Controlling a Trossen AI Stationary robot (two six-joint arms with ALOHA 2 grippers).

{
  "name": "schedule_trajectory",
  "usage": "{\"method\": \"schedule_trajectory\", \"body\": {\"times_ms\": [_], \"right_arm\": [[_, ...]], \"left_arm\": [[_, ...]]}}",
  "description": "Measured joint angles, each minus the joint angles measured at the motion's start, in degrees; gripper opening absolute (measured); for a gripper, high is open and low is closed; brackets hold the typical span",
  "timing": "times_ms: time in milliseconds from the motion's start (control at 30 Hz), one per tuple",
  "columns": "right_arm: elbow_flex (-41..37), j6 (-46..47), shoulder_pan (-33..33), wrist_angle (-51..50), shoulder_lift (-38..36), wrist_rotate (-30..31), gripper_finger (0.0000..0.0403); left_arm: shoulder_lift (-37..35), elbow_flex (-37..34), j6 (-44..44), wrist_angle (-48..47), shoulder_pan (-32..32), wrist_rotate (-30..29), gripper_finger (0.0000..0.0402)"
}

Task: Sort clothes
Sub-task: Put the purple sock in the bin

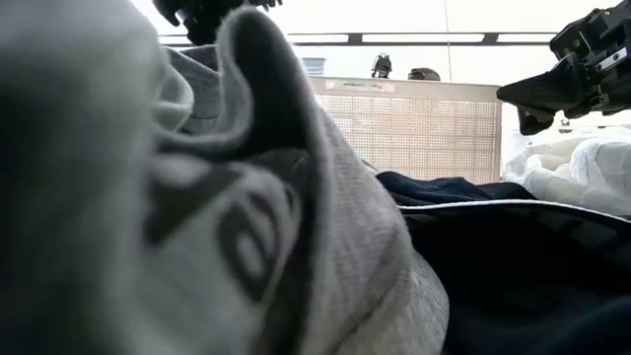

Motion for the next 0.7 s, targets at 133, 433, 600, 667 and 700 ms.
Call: {"method": "schedule_trajectory", "body": {"times_ms": [133,433,600,667,700], "right_arm": [[0.0,0.0,0.0,0.0,0.0,0.0,0.0],[0.0,0.0,0.0,0.0,0.0,0.0,0.0],[0.0,0.0,0.0,0.0,0.0,0.0,0.0],[0.0,0.0,0.0,0.0,0.0,0.0,0.0],[0.0,0.0,0.0,0.0,0.0,0.0,0.0]], "left_arm": [[1.1,0.0,-1.3,0.0,0.1,-3.9,0.0232],[1.2,0.0,-1.1,0.4,0.2,-7.6,0.023],[1.2,0.0,-1.1,0.4,0.2,-7.7,0.0224],[1.2,0.0,-1.3,0.3,0.3,-7.6,0.0225],[1.4,0.0,-1.6,0.4,0.5,-7.6,0.0226]]}}
